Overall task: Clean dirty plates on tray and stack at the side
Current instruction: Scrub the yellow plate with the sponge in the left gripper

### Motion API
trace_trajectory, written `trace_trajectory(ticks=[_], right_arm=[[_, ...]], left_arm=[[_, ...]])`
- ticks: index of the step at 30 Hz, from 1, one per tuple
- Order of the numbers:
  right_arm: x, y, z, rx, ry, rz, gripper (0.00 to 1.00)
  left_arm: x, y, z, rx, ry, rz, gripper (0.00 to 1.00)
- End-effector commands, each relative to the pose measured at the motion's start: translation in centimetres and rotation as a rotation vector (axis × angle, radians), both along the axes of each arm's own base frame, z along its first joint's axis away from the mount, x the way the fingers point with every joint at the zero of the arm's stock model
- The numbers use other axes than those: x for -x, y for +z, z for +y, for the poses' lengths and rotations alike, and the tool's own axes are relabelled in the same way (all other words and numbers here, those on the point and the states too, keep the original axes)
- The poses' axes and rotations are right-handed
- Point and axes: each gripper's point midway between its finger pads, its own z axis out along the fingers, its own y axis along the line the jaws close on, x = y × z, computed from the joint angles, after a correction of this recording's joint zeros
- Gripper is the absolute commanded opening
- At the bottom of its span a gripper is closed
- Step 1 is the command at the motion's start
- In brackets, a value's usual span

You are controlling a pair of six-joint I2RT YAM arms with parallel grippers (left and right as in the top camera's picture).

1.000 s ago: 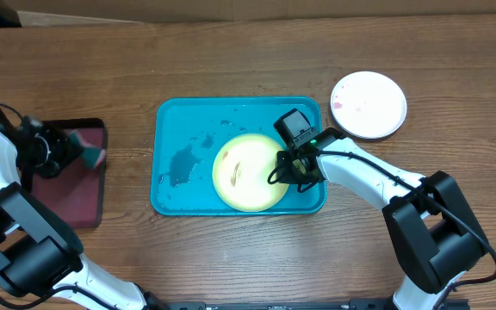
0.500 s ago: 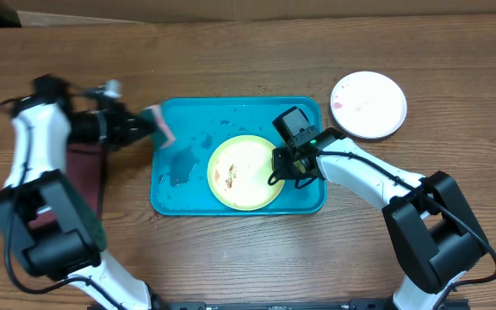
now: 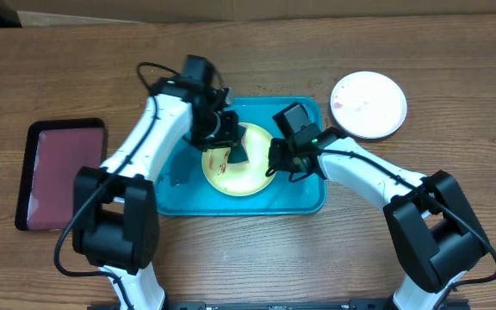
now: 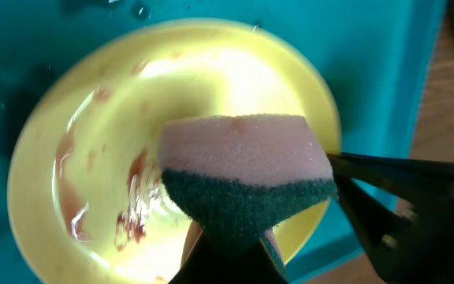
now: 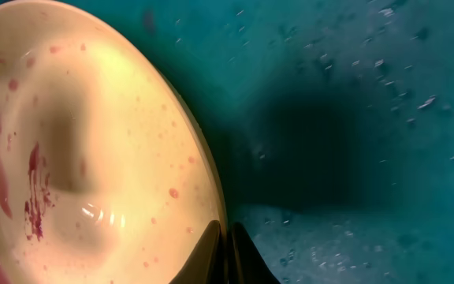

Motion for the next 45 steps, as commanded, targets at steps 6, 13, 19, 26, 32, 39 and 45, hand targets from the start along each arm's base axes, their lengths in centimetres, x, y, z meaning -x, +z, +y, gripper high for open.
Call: trace_trajectory(ticks=[6,13,19,26,32,39,45], right_arm=[[-1.3,1.1,-0.2,-0.045,-0.007,-0.012,0.04],[-0.7,1.2,0.8,-0.050,-0.001,-0.013,0.04],[-0.9,1.2,0.6,-0.053,-0.016,-0.010,0.04],[-0.7,1.1,0.5,-0.048,-0.016,-0.002,0.04],[-0.6,1.0,0.4,-0.043,-0.013,0.001,0.04],[-0.3,0.5,-0.7,0.014,-0.029,0.012,0.04],[-0.4,0.5,-0.8,0.023,-0.033,0.003,0.04]], left_arm=[[-1.2,-1.5,1.3,-0.130,0.225,0.005,0.04],[-1.2,-1.9,-1.3,-0.105,0.180,-0.040,0.04],[0.1,-3.1,-2.4,-0.121,0.148,-0.004,0.04],[1.6,-6.8,-1.1,-0.215,0.157,0.105,0.04],[1.9,-8.9,5.0,-0.552,0.182,0.084,0.04],[1.0,-5.0,11.5,-0.870,0.214,0.017,0.04],[-0.9,-0.6,12.9,-0.912,0.325,-0.032,0.04]])
